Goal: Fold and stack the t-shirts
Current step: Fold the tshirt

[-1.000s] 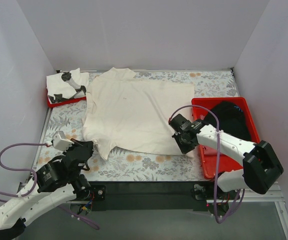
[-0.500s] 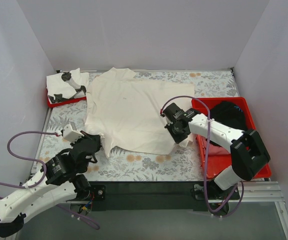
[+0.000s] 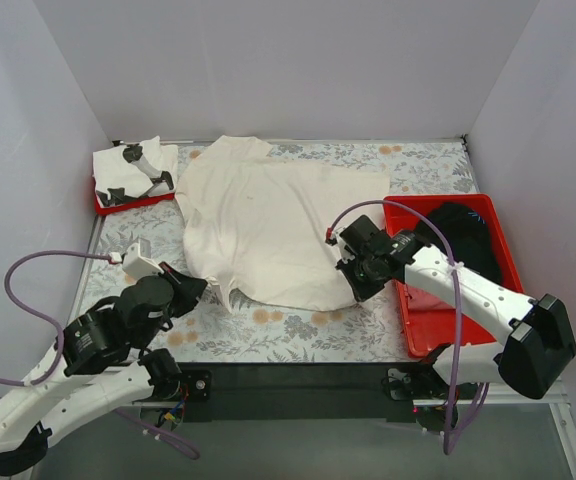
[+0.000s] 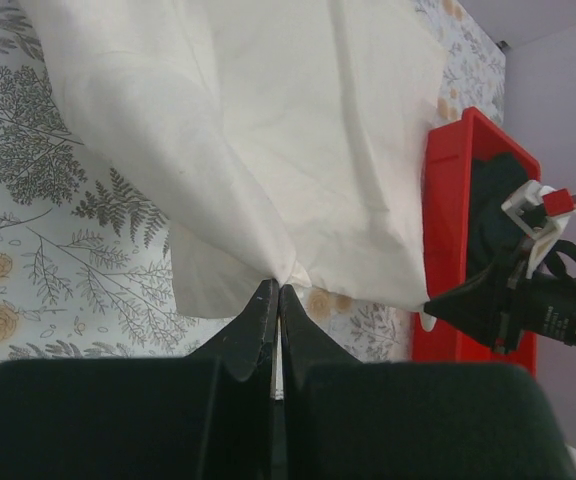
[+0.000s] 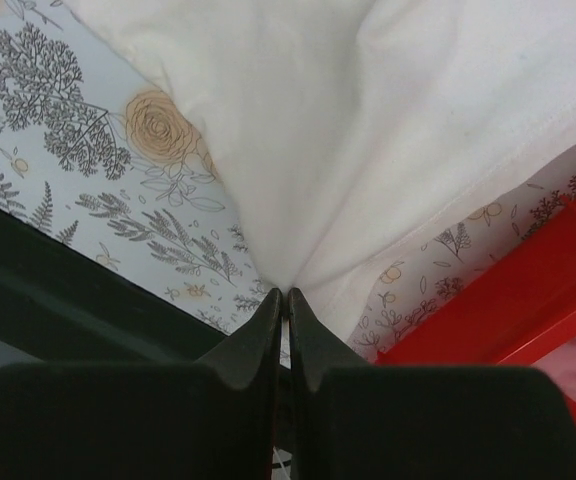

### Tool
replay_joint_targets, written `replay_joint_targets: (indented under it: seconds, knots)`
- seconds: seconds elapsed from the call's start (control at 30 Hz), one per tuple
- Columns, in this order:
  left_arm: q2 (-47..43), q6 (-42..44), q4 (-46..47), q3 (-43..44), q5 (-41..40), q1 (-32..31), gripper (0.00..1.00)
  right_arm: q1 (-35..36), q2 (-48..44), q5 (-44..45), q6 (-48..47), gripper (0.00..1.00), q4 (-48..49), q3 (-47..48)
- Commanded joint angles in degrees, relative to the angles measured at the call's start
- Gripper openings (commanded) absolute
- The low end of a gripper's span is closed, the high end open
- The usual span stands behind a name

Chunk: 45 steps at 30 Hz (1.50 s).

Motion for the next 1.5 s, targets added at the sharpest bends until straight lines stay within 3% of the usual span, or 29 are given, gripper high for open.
replay_joint_targets:
  seconds: [0.0,0.33,0.57,0.87,1.03,1.2,1.33,1.47]
  knots:
    - [-1.5,-0.3,-7.0,6.1,2.7,-0.2,0.00,1.9,-2.4,-2.9,-0.8,0.01,-5.2,0.4]
    - [-1.6,1.7,-14.7,13.9,7.7,0.3,0.00,5.8,-2.1,-5.1,-1.4,0.01,-8.4,3.3]
    - [-2.8,2.3,-16.3,12.4,9.3,1.7,0.00,6.6,-2.1,-4.8,-1.7,0.01,-9.7,4.2]
    - [0.5,1.9,-1.3,-3.3,4.2,1.7,0.00,3.9,4.9,3.6,-3.6,0.01,-2.6,5.8]
    - [6.1,2.6,4.7,-5.5,-1.8,1.7,0.00,0.1,10.3,3.5,-5.9,0.01,1.5,6.5]
    - [12.1,2.8,4.6,-4.6,-9.6,1.8,0.00,-4.5,14.8,3.2,-7.0,0.01,4.1,7.1]
    - [14.0,7.3,11.5,-5.2,-12.6,2.3,0.00,-7.2,15.8,2.2,-9.3,0.01,5.2,7.1]
    - [18.6,18.8,21.9,-5.4,-6.9,8.4,0.00,-10.1,15.5,1.4,-10.4,0.01,5.5,8.1]
